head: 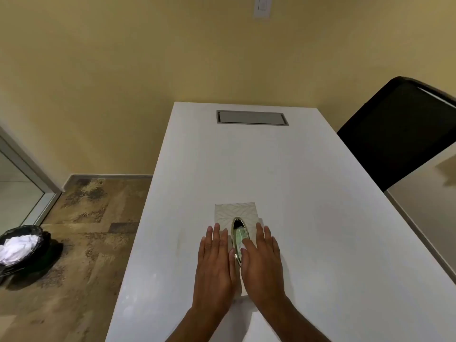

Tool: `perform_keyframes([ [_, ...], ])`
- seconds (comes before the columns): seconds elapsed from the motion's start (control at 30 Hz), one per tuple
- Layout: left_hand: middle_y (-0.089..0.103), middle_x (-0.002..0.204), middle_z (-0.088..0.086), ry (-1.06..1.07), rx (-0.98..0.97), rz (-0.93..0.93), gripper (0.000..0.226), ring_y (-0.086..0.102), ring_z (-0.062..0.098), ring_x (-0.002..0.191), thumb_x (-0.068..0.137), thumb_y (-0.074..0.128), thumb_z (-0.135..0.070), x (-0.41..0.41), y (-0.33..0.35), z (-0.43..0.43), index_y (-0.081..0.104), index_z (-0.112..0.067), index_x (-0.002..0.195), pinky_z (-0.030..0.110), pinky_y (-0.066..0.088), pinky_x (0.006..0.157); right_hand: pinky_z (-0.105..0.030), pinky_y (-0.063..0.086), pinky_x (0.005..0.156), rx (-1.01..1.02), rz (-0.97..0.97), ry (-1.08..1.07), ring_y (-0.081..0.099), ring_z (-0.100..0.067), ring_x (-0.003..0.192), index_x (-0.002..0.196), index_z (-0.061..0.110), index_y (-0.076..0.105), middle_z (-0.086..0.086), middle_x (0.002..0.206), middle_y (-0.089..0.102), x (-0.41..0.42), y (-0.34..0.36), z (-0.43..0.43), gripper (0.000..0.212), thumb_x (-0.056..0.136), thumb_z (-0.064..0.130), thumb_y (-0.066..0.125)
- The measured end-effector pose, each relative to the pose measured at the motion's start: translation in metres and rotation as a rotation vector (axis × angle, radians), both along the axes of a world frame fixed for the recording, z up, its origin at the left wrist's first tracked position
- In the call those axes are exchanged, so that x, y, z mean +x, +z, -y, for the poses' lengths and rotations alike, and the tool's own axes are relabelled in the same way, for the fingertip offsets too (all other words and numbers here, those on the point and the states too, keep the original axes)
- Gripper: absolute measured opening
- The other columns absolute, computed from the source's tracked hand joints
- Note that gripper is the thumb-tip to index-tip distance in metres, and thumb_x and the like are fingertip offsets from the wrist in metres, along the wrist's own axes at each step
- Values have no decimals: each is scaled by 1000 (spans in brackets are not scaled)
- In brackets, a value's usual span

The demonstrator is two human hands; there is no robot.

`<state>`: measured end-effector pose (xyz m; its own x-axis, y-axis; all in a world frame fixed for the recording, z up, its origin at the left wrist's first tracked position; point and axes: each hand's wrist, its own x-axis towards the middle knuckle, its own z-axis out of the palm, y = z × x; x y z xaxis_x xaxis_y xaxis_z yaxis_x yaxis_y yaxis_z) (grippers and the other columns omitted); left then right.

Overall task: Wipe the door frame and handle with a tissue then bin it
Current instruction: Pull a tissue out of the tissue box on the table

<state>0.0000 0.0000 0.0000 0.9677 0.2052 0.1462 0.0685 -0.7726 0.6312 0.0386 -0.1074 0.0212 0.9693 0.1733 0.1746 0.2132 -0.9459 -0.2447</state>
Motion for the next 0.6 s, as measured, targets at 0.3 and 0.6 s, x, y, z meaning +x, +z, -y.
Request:
perform_keyframes([
  [0.3, -24, 164, -13, -76, 91, -86, 56, -32, 2, 151, 106, 7, -43, 12, -2, 1, -13, -28, 157, 21, -22, 125, -53, 30, 116, -115, -42, 24, 38, -38, 144, 110, 21, 76, -18, 151, 47, 12, 9, -3, 29, 89, 39, 70],
  [0.6, -10, 167, -13, -96, 44, -53, 59, -22, 2, 154, 103, 2, -50, 12, -10, 3, -5, -27, 157, 27, -10, 130, -42, -10, 124, -105, -230, 115, -1, -27, 156, 150, 20, 41, -8, 167, 13, 21, 9, -3, 52, 105, 44, 34],
])
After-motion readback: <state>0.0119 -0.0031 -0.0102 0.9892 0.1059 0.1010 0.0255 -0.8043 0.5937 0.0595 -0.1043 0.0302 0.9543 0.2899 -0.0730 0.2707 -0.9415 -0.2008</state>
